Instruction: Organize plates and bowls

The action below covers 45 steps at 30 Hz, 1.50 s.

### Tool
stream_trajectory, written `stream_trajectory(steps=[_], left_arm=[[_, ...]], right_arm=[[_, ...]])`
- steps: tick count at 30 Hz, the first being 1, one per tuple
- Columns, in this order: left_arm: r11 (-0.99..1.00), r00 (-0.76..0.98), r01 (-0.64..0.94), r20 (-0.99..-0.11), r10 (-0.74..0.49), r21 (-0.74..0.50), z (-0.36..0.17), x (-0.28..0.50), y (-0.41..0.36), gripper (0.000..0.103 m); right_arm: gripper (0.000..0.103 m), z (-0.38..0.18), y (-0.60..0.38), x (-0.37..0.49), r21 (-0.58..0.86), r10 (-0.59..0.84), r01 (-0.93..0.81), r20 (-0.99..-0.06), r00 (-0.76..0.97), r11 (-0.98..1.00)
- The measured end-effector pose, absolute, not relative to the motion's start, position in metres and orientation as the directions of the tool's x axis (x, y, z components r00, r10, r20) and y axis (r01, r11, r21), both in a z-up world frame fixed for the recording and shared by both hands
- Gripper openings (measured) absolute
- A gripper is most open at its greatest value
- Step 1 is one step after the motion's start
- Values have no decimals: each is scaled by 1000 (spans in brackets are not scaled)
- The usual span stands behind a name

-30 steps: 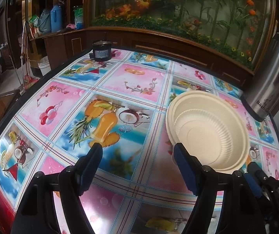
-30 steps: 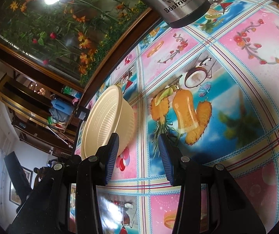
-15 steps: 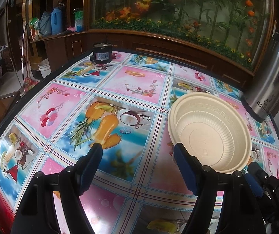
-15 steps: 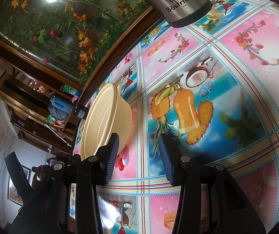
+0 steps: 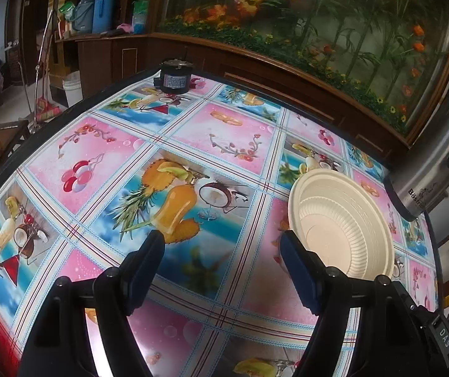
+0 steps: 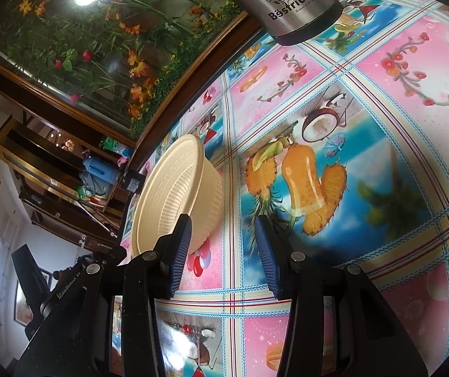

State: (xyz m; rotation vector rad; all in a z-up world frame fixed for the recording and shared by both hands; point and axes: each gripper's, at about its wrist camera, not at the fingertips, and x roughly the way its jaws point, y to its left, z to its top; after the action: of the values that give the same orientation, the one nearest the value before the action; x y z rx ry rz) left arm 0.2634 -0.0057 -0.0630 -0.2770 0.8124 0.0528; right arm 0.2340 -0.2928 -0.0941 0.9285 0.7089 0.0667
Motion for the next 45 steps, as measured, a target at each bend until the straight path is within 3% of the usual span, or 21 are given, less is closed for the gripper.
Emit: stream_trajectory(steps=[16, 28, 35, 41, 45], left_arm=[[936, 581, -209, -806, -114, -284, -76, 298, -16, 77], [924, 579, -206, -801, -152, -324, -75, 300, -7, 77], [877, 579, -157, -762, -290, -454, -82, 307, -10, 77], [868, 574, -160, -760, -305, -470, -85, 309, -9, 77], [841, 571, -170, -747, -341, -514, -89, 308, -2, 77]], right_arm=[[42, -94, -298, 233, 770, 354, 231, -509, 785, 595], [42, -96, -302, 228, 775, 354, 230, -503, 789, 588], [42, -96, -301, 228, 777, 352, 232, -501, 791, 586], [42, -96, -302, 227, 779, 351, 232, -499, 792, 583], [42, -97, -313, 220, 825, 346, 212, -434, 832, 525]])
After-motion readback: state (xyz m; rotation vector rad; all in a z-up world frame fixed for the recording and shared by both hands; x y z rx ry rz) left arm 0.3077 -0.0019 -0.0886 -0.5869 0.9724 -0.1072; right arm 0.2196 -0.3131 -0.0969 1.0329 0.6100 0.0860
